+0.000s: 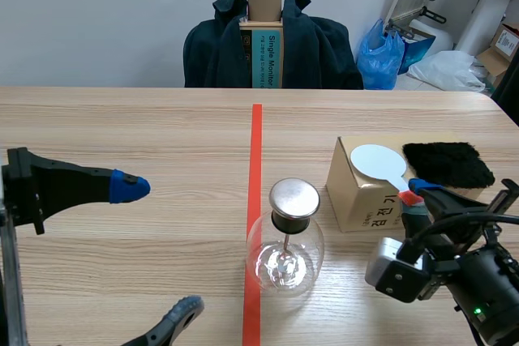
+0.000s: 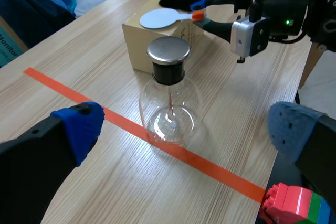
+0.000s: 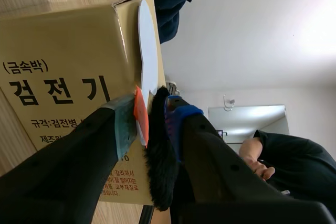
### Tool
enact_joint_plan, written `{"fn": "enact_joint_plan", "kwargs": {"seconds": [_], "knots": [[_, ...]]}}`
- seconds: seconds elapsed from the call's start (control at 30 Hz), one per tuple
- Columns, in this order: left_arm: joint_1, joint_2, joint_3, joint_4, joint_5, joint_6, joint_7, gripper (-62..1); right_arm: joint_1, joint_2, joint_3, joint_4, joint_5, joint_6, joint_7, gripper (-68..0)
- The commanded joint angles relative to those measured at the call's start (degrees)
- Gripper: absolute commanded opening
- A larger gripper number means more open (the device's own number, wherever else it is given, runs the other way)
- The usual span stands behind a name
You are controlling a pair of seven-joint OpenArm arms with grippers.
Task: Do the electroscope experiment.
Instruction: 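Put the plate down on the right, then return to the home posture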
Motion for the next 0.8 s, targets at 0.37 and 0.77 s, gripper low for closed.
{"fn": "enact_joint_plan", "kwargs": {"seconds": [0.37,0.77], "knots": [[-0.35,0.28,0.5,0.2,-0.46,2.51,-0.74,1.4,-0.63,0.83,0.5,0.57,2.08,-1.14,-4.2,0.4],[-0.35,0.28,0.5,0.2,-0.44,2.54,-0.76,1.4,-14.25,10.29,1.99,9.9,32.33,3.1,-10.21,0.4]]}}
